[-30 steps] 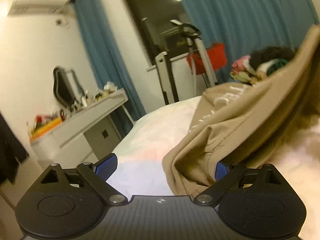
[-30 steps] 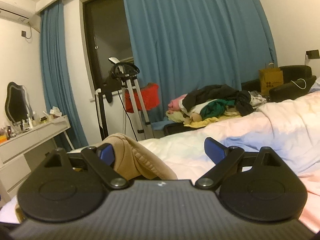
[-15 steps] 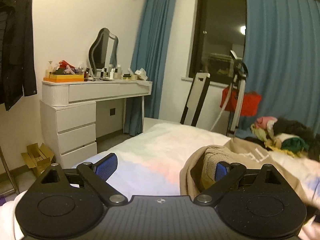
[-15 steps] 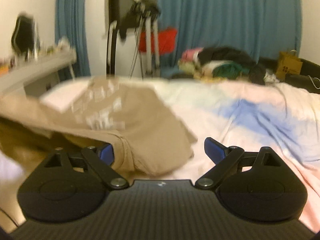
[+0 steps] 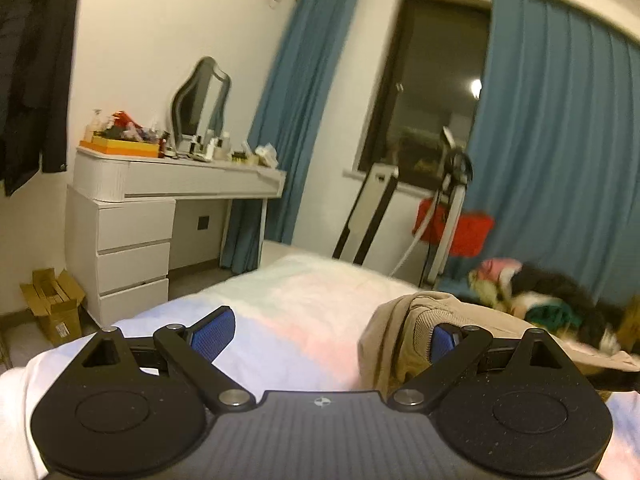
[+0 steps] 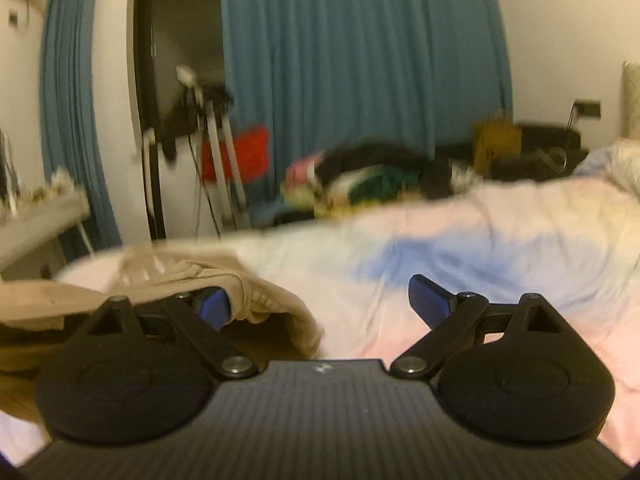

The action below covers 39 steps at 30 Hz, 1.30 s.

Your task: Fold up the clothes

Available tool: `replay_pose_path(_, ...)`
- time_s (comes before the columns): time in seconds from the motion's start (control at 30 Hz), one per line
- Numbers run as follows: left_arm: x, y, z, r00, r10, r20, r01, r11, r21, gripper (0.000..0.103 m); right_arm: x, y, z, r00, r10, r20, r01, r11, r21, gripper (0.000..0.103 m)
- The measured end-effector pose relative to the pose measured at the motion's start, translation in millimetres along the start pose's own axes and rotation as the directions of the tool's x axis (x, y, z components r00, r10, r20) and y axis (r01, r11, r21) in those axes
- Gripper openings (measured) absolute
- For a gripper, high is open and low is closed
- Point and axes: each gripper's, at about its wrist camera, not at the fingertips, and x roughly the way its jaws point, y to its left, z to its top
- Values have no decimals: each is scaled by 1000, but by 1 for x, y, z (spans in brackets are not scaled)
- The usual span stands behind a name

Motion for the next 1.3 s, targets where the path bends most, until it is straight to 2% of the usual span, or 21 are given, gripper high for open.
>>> replay_pose_path(0.07, -11, 5, 17, 1000, -5, 28, 7, 999, -49, 96, -21, 2, 18, 997, 13, 75, -14, 1000, 13, 93)
replay_pose_path(0.2, -39, 7, 71, 989, -12, 148, 26, 995, -96, 96, -62, 10, 78, 978, 91, 189, -105, 992, 67, 92)
replay_pose_path(0.33, -67, 1, 146, 962, -51, 267, 83, 990, -110, 96, -97, 15, 152, 949, 160, 271, -186, 980, 75, 93)
replay_pose_path(0.43, -87, -4, 203, 940, -87, 329, 131, 985, -115, 97, -134, 22, 210, 915, 191, 356, -207, 978, 9, 93)
replay_pose_path(0.53, -113, -8, 255, 901, -120, 416, 179, 978, -106, 98, -175, 25, 261, 859, 225, 459, -221, 973, -63, 93)
replay_pose_path(0.67, -152, -18, 312, 824, -200, 530, 263, 964, -45, 103, -221, 18, 317, 812, 249, 527, -225, 968, -110, 93)
replay_pose_path(0.77, -177, -24, 345, 800, -252, 544, 306, 952, -9, 103, -244, 7, 347, 800, 272, 535, -251, 961, -113, 93)
replay_pose_path(0.83, -186, -28, 353, 794, -282, 538, 322, 946, 20, 103, -251, -1, 355, 807, 283, 518, -268, 958, -105, 93)
replay_pose_path(0.93, -183, -32, 352, 811, -325, 486, 346, 937, 49, 103, -253, -12, 352, 828, 296, 476, -292, 953, -85, 93)
replay_pose_path(1.07, -151, -32, 329, 849, -354, 393, 366, 929, 45, 103, -232, -17, 324, 861, 306, 405, -303, 950, -74, 93)
replay_pose_path(1.2, -87, -34, 292, 895, -360, 264, 371, 928, 7, 103, -185, -12, 286, 906, 286, 311, -280, 958, -65, 93)
replay_pose_path(1.3, -28, -44, 264, 921, -348, 175, 354, 935, -6, 103, -127, -7, 266, 936, 269, 229, -268, 963, -36, 93)
